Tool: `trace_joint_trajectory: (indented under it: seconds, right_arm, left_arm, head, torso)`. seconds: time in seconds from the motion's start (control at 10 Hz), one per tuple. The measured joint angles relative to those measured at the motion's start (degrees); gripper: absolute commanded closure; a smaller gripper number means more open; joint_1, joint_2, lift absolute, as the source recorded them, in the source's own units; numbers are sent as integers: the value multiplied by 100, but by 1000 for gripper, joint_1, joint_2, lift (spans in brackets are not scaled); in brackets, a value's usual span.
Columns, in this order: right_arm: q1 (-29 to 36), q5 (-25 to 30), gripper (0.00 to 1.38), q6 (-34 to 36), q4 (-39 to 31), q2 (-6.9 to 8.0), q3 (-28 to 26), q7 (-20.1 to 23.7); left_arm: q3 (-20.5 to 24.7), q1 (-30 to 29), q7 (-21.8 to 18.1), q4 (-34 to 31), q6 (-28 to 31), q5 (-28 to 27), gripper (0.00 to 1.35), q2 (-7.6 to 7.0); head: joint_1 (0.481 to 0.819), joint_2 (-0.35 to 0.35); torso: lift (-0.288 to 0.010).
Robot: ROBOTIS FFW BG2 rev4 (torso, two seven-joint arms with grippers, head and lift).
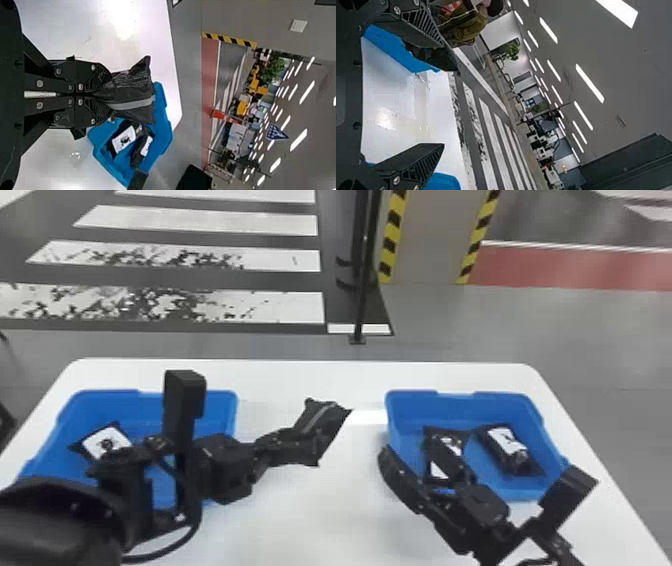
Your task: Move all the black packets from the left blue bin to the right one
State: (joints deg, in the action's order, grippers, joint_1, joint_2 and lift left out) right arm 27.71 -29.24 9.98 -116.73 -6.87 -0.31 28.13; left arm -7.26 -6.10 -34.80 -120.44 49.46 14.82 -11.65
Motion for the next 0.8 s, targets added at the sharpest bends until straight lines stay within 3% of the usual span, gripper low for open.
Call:
trace_joint_trajectory:
  seconds: [0.3, 0.4, 0.5, 0.6, 0.7, 0.8]
  right_arm:
    - [-422, -295, 142, 123, 287, -89, 251, -9]
    - [-523, -352, 251, 137, 354, -90, 286, -48]
    - [-602, -397, 710, 144, 406, -88, 301, -94]
    - [-654, -489, 1050, 151, 467, -82, 304, -122]
    - [-672, -578, 1299, 181, 493, -73, 305, -139]
    - [-675, -642, 1274, 230, 506, -67, 305, -141]
  left_arm:
    - [-528, 97, 0, 0, -23, 315, 1210, -49]
    - [-657, 128, 1, 0, -24, 406, 1210, -58]
    - [-747, 143, 3, 0, -25, 468, 1210, -64]
    - [-791, 146, 9, 0, -25, 502, 1210, -66]
    - [-801, 146, 9, 0, -24, 510, 1210, -66]
    - [-788, 146, 12, 0, -27, 510, 1197, -66]
  head:
    - [695, -133]
    - [695, -147]
    - [695, -162]
    - [695, -169]
    - [695, -171]
    - [695, -170]
  torso:
    - [-140]
    - [-140]
    - [-140]
    - [-140]
    - [-140]
    - [-140]
